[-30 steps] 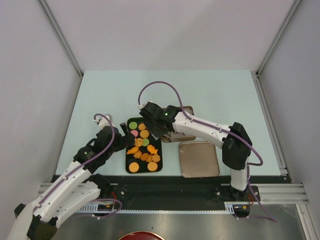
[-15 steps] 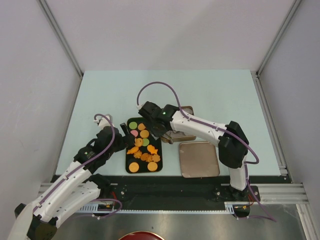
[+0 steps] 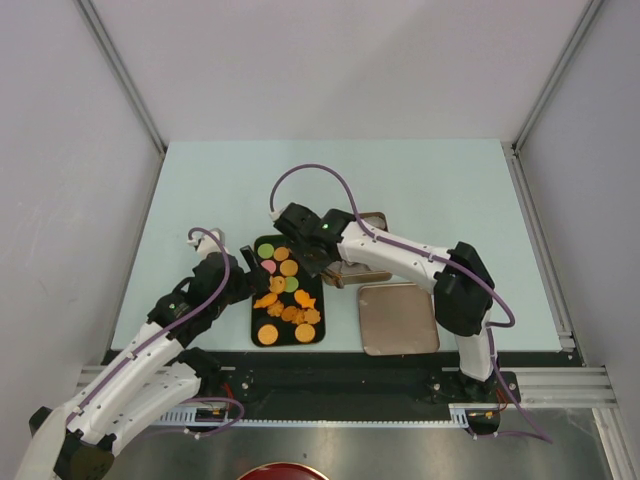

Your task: Pack the cookies

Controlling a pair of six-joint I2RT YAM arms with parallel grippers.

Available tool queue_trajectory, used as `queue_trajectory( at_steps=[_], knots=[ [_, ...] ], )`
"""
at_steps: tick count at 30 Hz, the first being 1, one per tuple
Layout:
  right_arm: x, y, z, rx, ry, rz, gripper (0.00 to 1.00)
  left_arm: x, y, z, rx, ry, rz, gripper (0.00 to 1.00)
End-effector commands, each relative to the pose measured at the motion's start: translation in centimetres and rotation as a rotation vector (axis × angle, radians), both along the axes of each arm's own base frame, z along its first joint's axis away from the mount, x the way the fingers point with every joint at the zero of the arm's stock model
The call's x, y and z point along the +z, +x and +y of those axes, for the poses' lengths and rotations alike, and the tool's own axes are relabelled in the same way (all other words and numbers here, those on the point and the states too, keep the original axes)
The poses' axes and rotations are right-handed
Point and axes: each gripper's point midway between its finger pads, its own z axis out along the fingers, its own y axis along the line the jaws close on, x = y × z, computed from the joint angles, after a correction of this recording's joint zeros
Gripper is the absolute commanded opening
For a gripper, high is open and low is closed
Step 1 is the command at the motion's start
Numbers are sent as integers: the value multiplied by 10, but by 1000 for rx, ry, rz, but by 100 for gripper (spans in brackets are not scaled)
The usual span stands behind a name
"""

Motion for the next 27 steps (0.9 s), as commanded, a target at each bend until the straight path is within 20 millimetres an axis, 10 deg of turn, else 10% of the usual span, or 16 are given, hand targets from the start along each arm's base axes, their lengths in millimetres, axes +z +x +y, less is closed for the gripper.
queue_trajectory(
  at_steps=[1,16,27],
  knots=[
    [49,13,1,-24,86,-90,25,5,4,-1,16,-22,-15,100],
    [141,33,-75,-169,210,-219,24,5,6,-5,6,-25,-10,100],
    [94,36,-134,-279,163,-124,25,3,9,-9,-5,-29,0,100]
  ],
)
